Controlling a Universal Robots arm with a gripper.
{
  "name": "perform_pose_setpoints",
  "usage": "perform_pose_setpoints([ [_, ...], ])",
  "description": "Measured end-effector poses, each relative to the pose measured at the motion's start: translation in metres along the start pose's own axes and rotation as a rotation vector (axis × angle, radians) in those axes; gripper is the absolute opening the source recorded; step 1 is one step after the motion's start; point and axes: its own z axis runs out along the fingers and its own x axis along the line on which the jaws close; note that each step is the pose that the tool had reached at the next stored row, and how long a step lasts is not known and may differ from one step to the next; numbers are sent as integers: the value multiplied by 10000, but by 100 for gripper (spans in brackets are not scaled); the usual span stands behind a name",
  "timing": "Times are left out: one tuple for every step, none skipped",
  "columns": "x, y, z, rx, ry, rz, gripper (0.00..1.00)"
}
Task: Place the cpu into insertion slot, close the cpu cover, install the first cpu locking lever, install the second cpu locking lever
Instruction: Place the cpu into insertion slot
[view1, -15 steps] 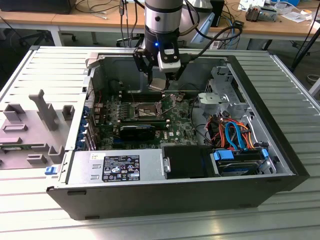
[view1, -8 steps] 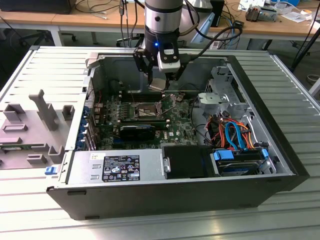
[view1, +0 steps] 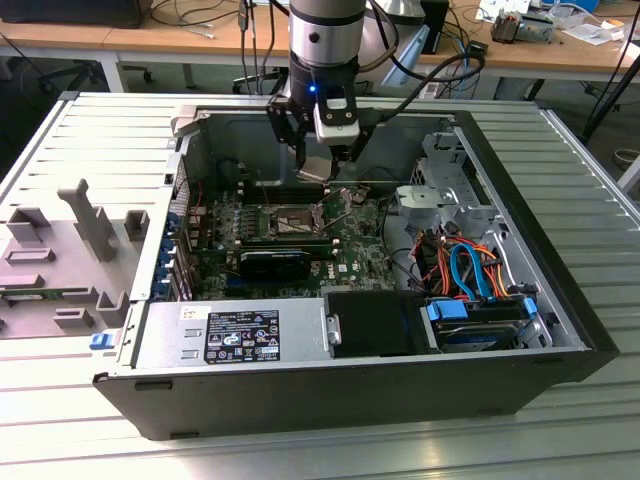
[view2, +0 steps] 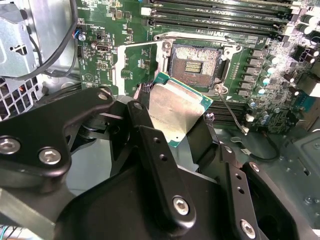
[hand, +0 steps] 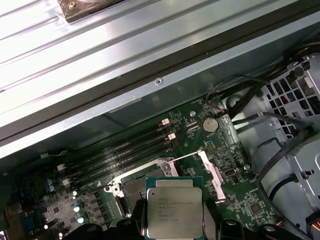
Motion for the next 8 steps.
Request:
perform_pose_setpoints([
  [0, 0, 0, 0, -4, 40, 54],
  [0, 0, 0, -1, -6, 63, 54],
  [0, 0, 0, -1, -7, 76, 54],
  [0, 0, 0, -1, -8, 89, 54],
  [0, 0, 0, -1, -10, 107, 54],
  [0, 0, 0, -1, -11, 119, 54],
  [0, 0, 0, -2, -12, 136, 54],
  [0, 0, 0, -2, -14, 148, 54],
])
